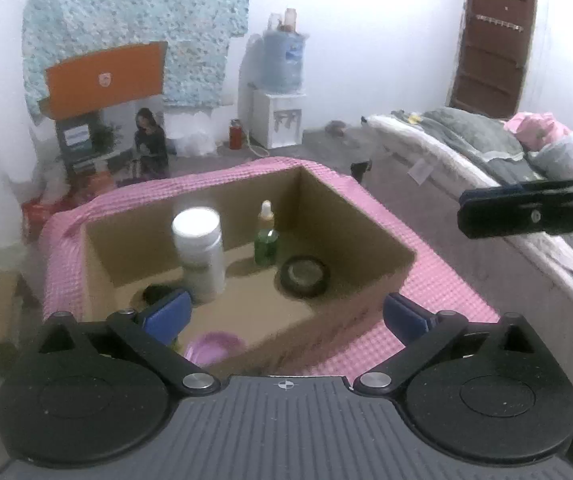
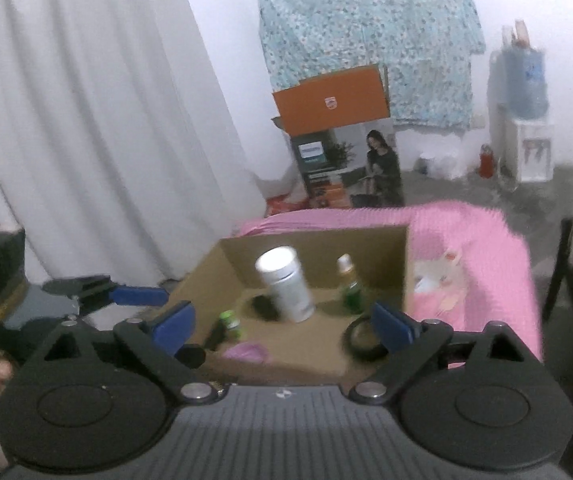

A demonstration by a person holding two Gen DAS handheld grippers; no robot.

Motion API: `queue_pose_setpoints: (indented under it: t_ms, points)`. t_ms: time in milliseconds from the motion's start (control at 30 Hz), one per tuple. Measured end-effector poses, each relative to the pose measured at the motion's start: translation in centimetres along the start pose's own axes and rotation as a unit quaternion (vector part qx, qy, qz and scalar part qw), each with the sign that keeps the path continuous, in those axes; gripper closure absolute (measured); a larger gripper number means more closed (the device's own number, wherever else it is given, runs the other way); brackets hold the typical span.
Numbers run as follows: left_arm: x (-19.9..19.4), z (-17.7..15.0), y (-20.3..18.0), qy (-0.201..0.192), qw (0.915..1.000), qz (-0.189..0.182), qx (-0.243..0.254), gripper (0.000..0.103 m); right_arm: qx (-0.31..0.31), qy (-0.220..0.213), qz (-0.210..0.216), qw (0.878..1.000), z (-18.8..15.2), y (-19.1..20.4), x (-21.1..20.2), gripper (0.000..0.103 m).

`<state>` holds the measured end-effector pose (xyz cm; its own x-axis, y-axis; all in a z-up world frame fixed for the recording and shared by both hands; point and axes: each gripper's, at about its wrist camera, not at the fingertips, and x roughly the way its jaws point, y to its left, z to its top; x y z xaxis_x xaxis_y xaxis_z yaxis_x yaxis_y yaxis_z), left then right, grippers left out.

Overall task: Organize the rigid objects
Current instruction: 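Grasp the white charger plug on the table with the right gripper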

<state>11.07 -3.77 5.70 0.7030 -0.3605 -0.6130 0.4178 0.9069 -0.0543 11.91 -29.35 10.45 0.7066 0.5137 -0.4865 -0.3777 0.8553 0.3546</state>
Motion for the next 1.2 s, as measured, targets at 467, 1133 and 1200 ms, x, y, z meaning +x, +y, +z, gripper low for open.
queue_pose_setpoints:
  t_ms: [467,1133,1200]
  points:
    - [1.2,-9.3,-1.8,0.024,0.9995,-0.018,0.011,0.013,0.146,0.088,0.051,0.984,-7.8,1.1,5.1,0.012]
    - [7.0,-10.5,-0.7,0.071,0.9974,0.002,0.006,0.054,0.206,0.188,0.030,0.960,-9.4,-1.4,15.7,0.057]
    - [7.3,-10.7,-0.7,0.073,0.9973,-0.002,-0.002,0.058,0.209,0.190,0.034,0.959,-9.5,-1.4,16.0,0.057]
